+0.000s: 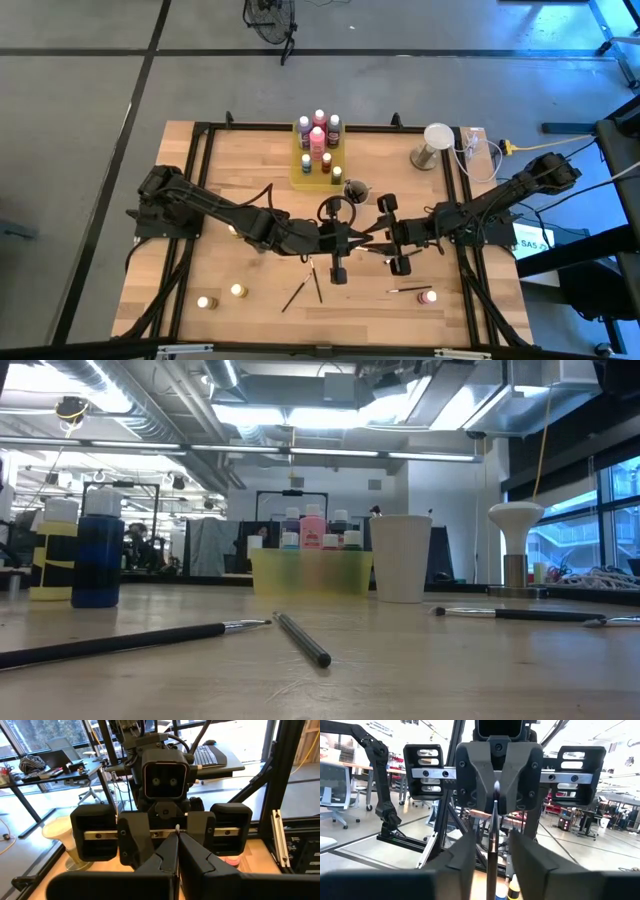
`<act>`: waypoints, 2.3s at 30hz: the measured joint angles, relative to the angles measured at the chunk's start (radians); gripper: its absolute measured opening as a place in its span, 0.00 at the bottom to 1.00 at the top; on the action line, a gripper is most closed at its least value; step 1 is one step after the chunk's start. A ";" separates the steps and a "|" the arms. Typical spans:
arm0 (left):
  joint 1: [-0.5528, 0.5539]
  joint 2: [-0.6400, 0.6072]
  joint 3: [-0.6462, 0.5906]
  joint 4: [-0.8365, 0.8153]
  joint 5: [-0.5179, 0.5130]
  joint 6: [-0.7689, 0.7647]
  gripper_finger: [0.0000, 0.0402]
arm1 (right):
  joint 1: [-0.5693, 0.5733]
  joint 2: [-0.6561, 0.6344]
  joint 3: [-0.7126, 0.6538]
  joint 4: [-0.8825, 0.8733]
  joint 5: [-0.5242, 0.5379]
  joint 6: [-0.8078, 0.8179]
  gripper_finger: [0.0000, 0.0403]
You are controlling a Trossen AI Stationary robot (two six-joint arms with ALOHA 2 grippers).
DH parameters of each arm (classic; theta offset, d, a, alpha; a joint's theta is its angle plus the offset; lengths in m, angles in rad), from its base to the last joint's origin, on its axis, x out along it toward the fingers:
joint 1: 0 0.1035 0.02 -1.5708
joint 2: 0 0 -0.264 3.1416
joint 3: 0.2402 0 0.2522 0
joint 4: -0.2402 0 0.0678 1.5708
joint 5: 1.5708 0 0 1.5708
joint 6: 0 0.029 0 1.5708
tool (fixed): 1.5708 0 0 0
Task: Pick & Place Paint Supplies
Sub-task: Put the balck paintbrush into the white cup
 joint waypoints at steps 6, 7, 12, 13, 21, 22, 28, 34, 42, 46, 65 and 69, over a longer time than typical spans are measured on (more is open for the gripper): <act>0.001 0.000 0.000 0.000 -0.001 0.000 0.00 | 0.000 0.000 0.000 0.003 -0.002 0.019 0.10; 0.001 0.000 0.000 0.000 -0.001 0.000 0.00 | 0.000 0.000 0.000 0.003 -0.002 0.022 0.07; 0.000 0.000 0.000 -0.013 0.001 0.001 0.00 | 0.000 0.000 0.000 -0.002 -0.002 0.026 0.04; 0.000 0.000 0.000 -0.016 0.002 0.008 0.00 | 0.000 0.000 0.000 -0.004 -0.002 0.027 0.04; -0.008 -0.004 0.000 -0.028 0.004 0.061 0.11 | 0.000 0.000 0.000 -0.004 -0.002 0.028 0.04; -0.010 -0.006 0.000 -0.026 0.004 0.061 0.14 | 0.000 0.000 0.000 -0.005 -0.002 0.033 0.04; -0.024 -0.020 0.000 -0.021 -0.002 0.067 0.29 | 0.006 -0.001 0.000 -0.009 -0.001 0.054 0.04; -0.056 -0.116 0.000 -0.069 -0.039 0.137 0.36 | 0.031 -0.043 0.000 -0.069 0.105 0.056 0.04; -0.115 -0.255 0.002 -0.424 -0.141 -0.033 0.36 | 0.036 -0.248 0.001 -0.385 0.179 0.067 0.04; -0.149 -0.291 0.001 -0.607 -0.162 -0.185 0.36 | 0.035 -0.366 0.001 -0.546 0.266 0.123 0.04; -0.281 -0.254 -0.045 -0.830 -0.452 -0.470 0.36 | -0.142 -0.160 0.001 -0.447 0.497 0.310 0.04; -0.285 -0.253 -0.075 -0.829 -0.464 -0.513 0.36 | -0.169 -0.076 0.001 -0.386 0.498 0.349 0.04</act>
